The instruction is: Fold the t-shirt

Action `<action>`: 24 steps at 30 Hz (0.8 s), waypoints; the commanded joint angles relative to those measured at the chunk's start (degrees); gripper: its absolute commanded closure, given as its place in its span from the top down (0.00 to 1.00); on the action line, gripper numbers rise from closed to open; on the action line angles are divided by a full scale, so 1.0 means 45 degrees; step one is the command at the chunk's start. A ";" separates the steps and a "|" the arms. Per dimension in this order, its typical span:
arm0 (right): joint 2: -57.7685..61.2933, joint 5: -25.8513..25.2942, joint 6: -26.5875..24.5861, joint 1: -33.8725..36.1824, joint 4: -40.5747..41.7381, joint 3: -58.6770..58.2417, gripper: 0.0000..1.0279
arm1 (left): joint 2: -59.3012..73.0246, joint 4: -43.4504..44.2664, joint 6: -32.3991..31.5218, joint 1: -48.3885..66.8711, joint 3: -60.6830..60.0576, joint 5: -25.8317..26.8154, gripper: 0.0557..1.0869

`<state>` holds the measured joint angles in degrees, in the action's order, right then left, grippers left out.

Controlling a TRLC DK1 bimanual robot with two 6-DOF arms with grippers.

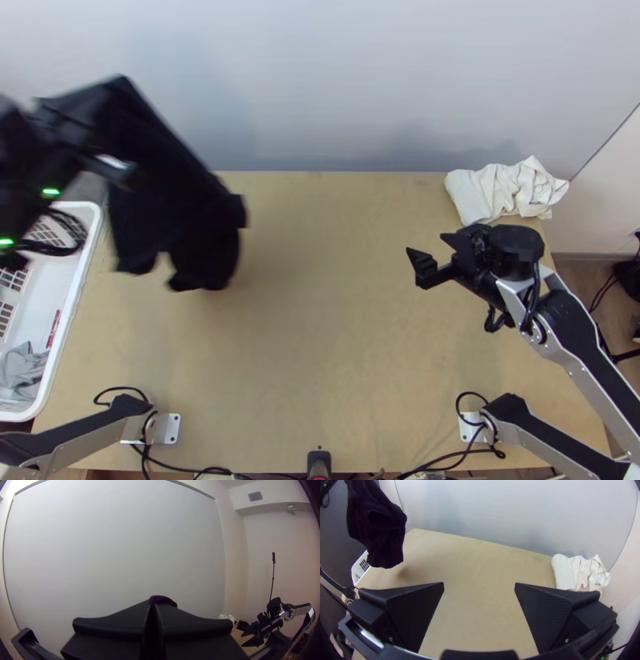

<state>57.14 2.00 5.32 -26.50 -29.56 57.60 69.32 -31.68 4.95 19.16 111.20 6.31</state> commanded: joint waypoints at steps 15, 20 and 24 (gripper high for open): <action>-0.1937 0.0415 0.0634 0.1573 0.0319 -0.1961 0.96 | 0.1998 0.4599 0.1380 0.6504 -0.3578 -0.1850 0.04; -0.2504 0.0806 0.1200 0.2256 0.0319 -0.2488 0.96 | 0.3326 0.6396 0.1400 0.6837 -0.3207 -0.2319 0.04; -0.3031 0.0864 0.1356 0.2628 0.0319 -0.3016 0.96 | 0.4537 0.6904 0.1419 0.7208 -0.1800 -0.2671 0.04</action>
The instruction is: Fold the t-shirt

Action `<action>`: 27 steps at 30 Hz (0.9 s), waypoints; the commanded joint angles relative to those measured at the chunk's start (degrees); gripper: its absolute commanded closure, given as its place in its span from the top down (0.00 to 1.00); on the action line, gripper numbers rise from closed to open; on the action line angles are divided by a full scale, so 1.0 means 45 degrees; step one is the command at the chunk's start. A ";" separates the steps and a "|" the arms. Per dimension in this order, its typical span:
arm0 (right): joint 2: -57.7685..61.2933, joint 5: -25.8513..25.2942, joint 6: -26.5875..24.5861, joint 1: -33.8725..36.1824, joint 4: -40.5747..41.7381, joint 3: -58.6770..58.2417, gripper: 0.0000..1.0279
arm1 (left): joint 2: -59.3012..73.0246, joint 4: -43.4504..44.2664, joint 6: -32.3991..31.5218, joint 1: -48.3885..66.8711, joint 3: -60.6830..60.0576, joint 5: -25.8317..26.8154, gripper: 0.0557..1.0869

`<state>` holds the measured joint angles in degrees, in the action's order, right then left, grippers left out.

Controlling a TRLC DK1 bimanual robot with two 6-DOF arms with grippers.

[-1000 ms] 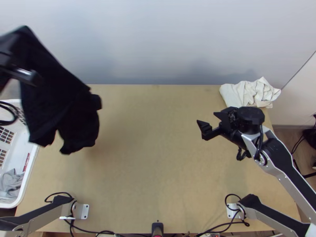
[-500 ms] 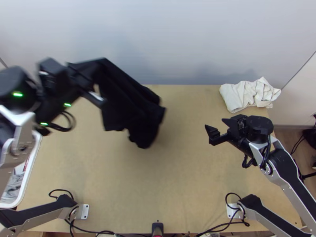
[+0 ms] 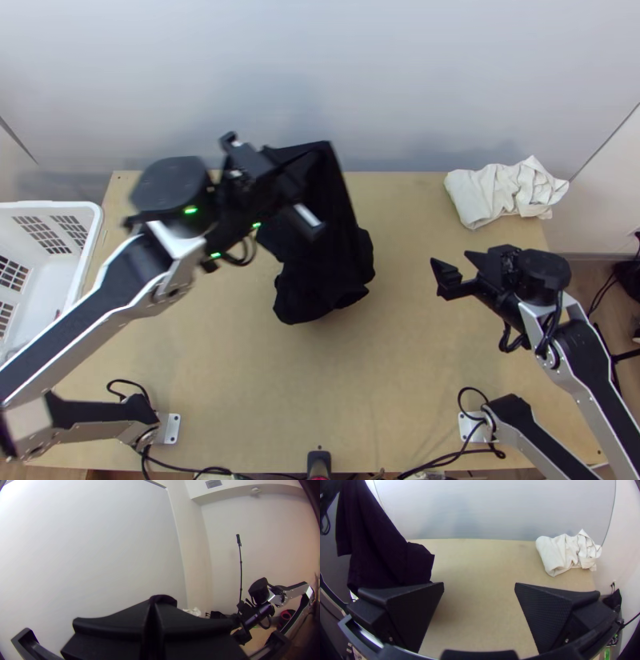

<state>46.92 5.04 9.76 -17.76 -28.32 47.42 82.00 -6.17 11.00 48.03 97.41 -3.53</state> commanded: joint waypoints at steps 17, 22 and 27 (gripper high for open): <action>-0.1910 0.1009 0.0683 0.1310 -0.0192 -0.1983 0.96 | 0.4943 0.1216 -0.0121 0.0440 0.2651 -0.1403 0.04; -0.1930 0.1107 0.0683 0.1329 -0.0270 -0.2022 0.96 | 0.5138 0.1353 -0.0121 -0.0400 0.1245 -0.1462 0.04; -0.1930 0.1127 0.0683 0.1329 -0.0290 -0.2198 0.96 | 0.5177 0.1489 -0.0297 -0.1943 0.0327 -0.1462 0.04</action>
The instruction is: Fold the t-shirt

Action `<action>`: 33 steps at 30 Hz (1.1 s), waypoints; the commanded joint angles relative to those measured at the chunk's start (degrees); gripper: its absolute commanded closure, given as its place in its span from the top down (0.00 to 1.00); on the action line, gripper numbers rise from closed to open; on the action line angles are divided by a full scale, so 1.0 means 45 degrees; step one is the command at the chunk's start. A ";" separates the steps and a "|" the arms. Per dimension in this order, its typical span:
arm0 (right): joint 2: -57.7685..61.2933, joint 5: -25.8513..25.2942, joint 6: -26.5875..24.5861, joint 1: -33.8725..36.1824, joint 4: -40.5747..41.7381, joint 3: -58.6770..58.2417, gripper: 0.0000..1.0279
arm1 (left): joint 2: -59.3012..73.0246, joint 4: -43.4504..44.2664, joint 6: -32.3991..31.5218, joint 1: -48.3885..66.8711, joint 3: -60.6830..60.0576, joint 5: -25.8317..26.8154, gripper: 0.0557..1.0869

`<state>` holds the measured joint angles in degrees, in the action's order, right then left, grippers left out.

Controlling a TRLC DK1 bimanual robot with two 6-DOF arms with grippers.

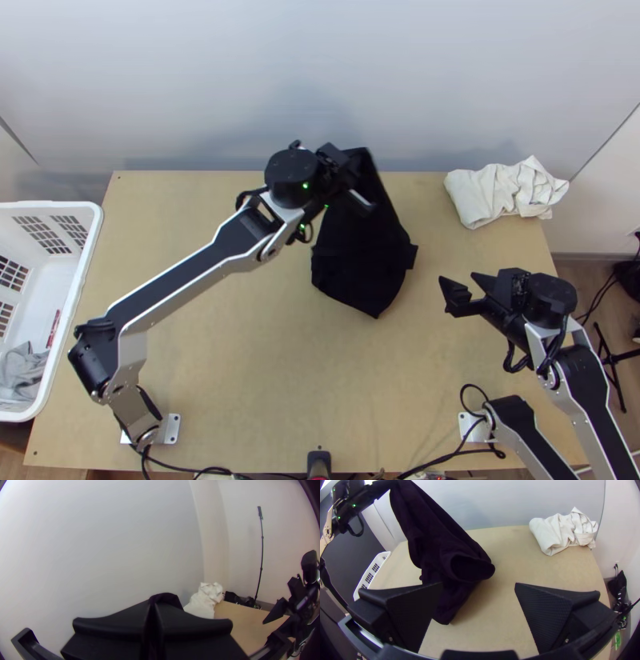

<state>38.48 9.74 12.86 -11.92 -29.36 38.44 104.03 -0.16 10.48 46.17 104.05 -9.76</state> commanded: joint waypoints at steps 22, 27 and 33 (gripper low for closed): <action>0.1410 0.1860 -0.0085 -0.0749 -0.0642 -0.0182 0.96 | 0.0086 0.0290 0.0191 -0.7155 -0.5173 -0.0077 0.04; 0.2172 0.2426 0.0169 -0.1159 -0.0486 -0.0221 0.96 | -0.1047 -0.0471 -0.0024 -0.7429 -0.6403 -0.0761 0.04; 0.2894 0.2406 0.0286 -0.1550 0.0686 -0.0182 0.96 | -0.2590 -0.2190 0.0171 -0.8425 -0.7907 -0.1073 0.04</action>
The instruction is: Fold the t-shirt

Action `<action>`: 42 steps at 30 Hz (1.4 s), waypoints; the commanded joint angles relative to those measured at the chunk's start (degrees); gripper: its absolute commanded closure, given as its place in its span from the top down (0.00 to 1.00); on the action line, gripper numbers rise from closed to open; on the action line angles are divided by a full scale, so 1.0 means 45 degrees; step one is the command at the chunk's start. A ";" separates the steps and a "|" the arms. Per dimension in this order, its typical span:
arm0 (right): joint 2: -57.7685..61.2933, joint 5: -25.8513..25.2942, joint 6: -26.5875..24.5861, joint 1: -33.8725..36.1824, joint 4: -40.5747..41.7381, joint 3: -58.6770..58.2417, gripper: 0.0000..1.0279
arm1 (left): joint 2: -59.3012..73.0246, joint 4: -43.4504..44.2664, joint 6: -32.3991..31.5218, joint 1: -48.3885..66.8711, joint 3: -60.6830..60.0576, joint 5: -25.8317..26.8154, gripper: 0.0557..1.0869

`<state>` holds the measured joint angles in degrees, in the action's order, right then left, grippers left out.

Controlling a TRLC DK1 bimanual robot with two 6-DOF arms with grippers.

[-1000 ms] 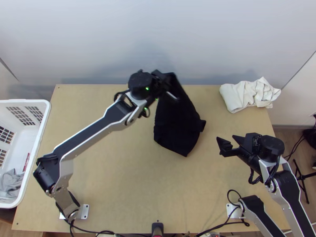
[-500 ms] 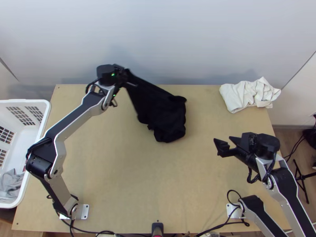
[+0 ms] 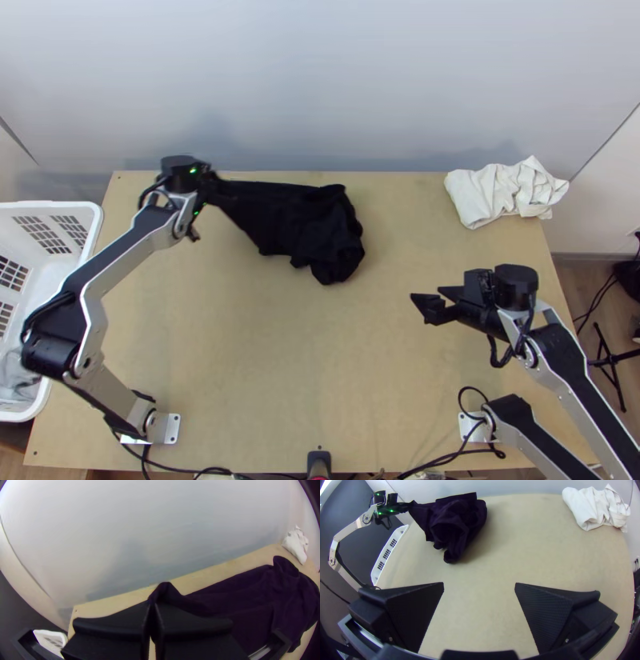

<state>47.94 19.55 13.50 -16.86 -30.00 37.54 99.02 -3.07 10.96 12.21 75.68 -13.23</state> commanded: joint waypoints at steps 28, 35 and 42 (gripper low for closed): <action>0.9600 -0.0399 0.0575 -0.5022 0.4889 0.3455 0.95 | -0.9388 -0.5587 -0.2826 0.0412 -0.4318 0.1574 0.93; 1.1221 -0.1220 0.0536 -0.4846 0.4889 0.4763 0.95 | -1.1029 -0.6388 -0.2553 -0.0799 -0.4630 0.1593 0.93; 1.2764 -0.2040 0.0536 -0.4690 0.4928 0.5701 0.93 | -1.2025 -0.6622 -0.2006 -0.1287 -0.5255 0.1574 0.93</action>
<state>98.50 13.26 15.90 -38.17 -8.03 58.61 49.41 -31.66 0.12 9.06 54.11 -6.09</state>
